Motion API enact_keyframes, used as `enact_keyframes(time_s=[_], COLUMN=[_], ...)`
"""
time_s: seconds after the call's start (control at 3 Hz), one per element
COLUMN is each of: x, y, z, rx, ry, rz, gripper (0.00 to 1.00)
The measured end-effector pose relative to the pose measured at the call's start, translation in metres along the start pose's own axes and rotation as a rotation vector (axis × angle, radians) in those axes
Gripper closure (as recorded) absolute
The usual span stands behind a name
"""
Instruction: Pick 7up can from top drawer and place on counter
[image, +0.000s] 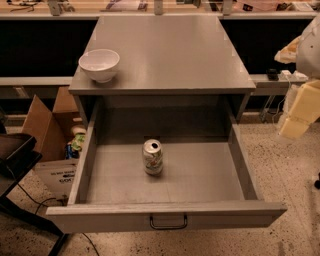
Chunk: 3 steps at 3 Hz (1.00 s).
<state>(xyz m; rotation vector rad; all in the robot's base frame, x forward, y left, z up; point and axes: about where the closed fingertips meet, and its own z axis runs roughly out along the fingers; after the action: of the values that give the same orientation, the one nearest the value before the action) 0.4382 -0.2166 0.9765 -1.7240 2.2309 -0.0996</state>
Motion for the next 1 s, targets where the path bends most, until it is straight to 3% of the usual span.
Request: enact_keyframes(time_s=[0.33, 0.67, 1.0], x=[0.001, 0.006, 0.005], y=[0.001, 0.006, 0.022], z=[0.003, 0.032, 0.103], rx=[-0.004, -0.047, -0.118], ry=[-0.008, -0.089, -0.304], rz=[0.004, 0.046, 0.092], gripper=[0.0, 0.0, 0.0])
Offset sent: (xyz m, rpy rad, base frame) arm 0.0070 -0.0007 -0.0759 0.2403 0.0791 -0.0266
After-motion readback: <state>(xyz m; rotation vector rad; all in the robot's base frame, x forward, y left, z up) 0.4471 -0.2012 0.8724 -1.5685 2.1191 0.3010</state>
